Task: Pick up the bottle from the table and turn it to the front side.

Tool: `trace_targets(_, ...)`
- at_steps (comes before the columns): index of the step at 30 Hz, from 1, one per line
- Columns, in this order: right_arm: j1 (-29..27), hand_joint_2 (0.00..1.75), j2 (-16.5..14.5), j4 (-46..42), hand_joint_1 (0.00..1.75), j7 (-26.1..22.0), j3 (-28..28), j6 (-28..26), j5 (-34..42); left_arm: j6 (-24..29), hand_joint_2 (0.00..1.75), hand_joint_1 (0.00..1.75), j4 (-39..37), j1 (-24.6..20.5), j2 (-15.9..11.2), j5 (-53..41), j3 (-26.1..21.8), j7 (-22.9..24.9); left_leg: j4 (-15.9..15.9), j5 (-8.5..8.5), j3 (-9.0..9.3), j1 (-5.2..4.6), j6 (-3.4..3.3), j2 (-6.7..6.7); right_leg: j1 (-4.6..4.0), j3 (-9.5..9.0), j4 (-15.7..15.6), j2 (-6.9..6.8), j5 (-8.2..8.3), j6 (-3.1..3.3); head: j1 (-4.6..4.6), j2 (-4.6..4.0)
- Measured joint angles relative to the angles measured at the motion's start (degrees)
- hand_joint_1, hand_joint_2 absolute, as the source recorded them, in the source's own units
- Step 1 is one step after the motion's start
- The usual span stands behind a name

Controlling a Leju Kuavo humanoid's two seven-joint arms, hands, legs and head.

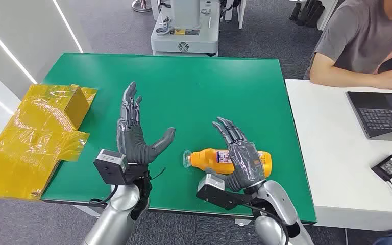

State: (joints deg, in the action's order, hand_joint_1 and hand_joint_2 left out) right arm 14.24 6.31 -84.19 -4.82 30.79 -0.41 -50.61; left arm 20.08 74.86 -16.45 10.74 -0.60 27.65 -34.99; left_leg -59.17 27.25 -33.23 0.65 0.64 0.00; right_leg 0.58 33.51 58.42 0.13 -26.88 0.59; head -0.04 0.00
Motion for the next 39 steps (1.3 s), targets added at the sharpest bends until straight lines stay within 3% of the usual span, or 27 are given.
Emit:
trace_targets(9,5.04,1.75,4.82,8.76,0.00,1.28,0.30,8.00,-0.77,-2.86,1.75,0.00,0.89,0.34,0.78,-2.07,-0.02,1.86,-0.02,0.00,-0.06,0.00,-0.02,-0.08,0.00,0.00,-0.01,-0.06,0.00,0.00,0.03,0.00)
trace_targets(19,6.02,1.75,10.90,14.23,0.00,4.29,0.56,13.76,0.47,-4.48,1.75,0.00,1.18,0.38,1.37,-2.99,-0.04,2.92,-0.04,0.02,-0.08,0.00,-0.06,-0.11,0.01,0.02,-0.03,-0.09,0.00,0.00,0.03,0.00)
trace_targets(23,5.87,0.00,13.28,15.06,0.00,5.56,0.80,15.36,1.07,-4.64,1.75,0.00,1.18,0.40,1.36,-3.02,-0.06,2.91,-0.05,0.03,-0.09,0.00,-0.06,-0.12,0.01,0.02,-0.03,-0.09,0.00,-0.01,0.02,0.00)
trace_targets(39,6.32,0.00,17.08,17.63,0.00,6.23,1.46,15.75,2.49,-3.83,1.75,0.00,2.70,1.07,1.31,-2.97,-0.11,3.78,-0.05,0.03,-0.12,0.00,-0.06,-0.11,0.00,0.03,-0.02,-0.09,-0.01,-0.01,0.01,0.00)
